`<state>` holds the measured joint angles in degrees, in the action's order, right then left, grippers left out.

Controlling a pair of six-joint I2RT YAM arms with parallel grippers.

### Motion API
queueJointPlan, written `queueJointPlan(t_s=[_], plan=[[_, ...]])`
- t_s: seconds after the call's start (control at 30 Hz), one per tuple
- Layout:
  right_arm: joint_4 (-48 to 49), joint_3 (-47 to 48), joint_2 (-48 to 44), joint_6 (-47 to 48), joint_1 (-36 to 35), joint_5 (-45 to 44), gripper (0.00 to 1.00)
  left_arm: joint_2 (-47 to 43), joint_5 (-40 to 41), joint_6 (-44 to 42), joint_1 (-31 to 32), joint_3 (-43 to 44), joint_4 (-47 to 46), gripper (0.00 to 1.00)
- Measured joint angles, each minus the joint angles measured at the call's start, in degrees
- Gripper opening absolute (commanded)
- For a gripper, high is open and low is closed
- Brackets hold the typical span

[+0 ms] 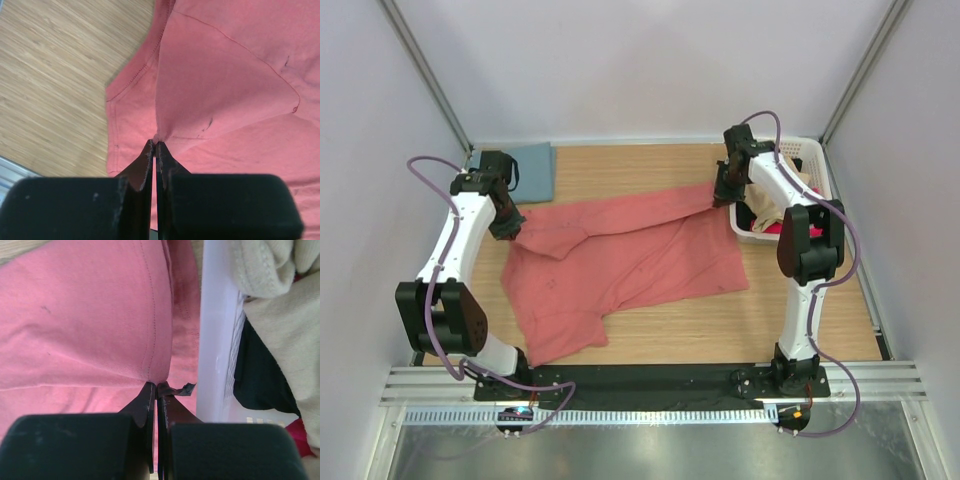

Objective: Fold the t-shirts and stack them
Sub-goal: Fold the tshirt

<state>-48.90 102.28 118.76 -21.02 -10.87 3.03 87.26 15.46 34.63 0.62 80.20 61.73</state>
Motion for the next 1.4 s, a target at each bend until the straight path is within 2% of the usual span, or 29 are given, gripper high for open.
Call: queueJointPlan(t_s=[0.2,0.33,0.37,0.4,0.47,0.5,0.57,0.6,0.67,0.8,0.93,1.1,1.2,1.33,1.4], plan=[[-0.74,-1.18,0.00,0.37,-0.02,-1.92,0.03,0.00,1.09,1.01,0.00,-1.18,0.13,0.00],[-1.25,-2.01,0.00,0.63,-0.66,-3.61,0.12,0.00,1.66,1.73,0.00,-3.02,0.31,0.01],[-1.51,-2.03,0.00,0.72,-0.81,-3.98,0.16,0.00,1.66,2.14,0.00,-3.56,0.31,0.06],[-1.84,-2.03,0.02,0.79,-1.03,-4.48,0.22,-0.04,1.66,2.51,0.00,-4.17,0.26,0.22],[-2.32,-2.01,0.02,0.98,-1.60,-5.31,0.28,-0.35,1.53,2.99,0.00,-5.51,0.33,0.33],[-2.75,-2.01,0.02,1.07,-2.03,-5.97,0.34,-0.72,1.44,3.98,0.00,-6.40,0.44,0.43],[-3.45,-1.99,0.00,1.31,-3.13,-6.97,0.38,-1.29,1.38,4.15,0.00,-6.95,0.76,0.53],[-3.80,-1.88,0.00,1.38,-3.69,-7.76,0.41,-1.75,1.36,4.37,0.00,-7.08,0.94,0.62],[-4.57,-1.40,0.02,1.60,-4.98,-8.79,0.43,-3.06,1.55,4.68,0.00,-7.10,1.22,0.67],[-4.87,0.70,0.00,1.88,-8.59,-9.20,0.46,-6.29,2.36,4.26,-0.59,-7.23,0.92,0.65],[-1.66,1.29,0.00,0.72,-12.15,-4.79,0.46,-7.15,1.55,2.12,-3.98,-7.32,-1.90,0.61],[1.09,1.77,0.00,-1.79,-13.46,1.33,0.46,-1.92,-2.23,-2.45,-8.52,-7.26,-9.75,0.51],[2.08,2.34,0.00,-2.56,-13.07,3.26,0.46,3.85,-6.93,-5.16,-11.21,-6.03,-15.13,0.49],[2.93,2.19,0.00,-3.15,-12.85,4.50,0.46,12.31,-11.82,-6.99,-13.55,-2.14,-20.33,0.56],[3.72,1.70,0.00,-3.21,-12.79,4.92,0.46,15.54,-13.31,-7.74,-14.05,-0.68,-22.34,0.64]])
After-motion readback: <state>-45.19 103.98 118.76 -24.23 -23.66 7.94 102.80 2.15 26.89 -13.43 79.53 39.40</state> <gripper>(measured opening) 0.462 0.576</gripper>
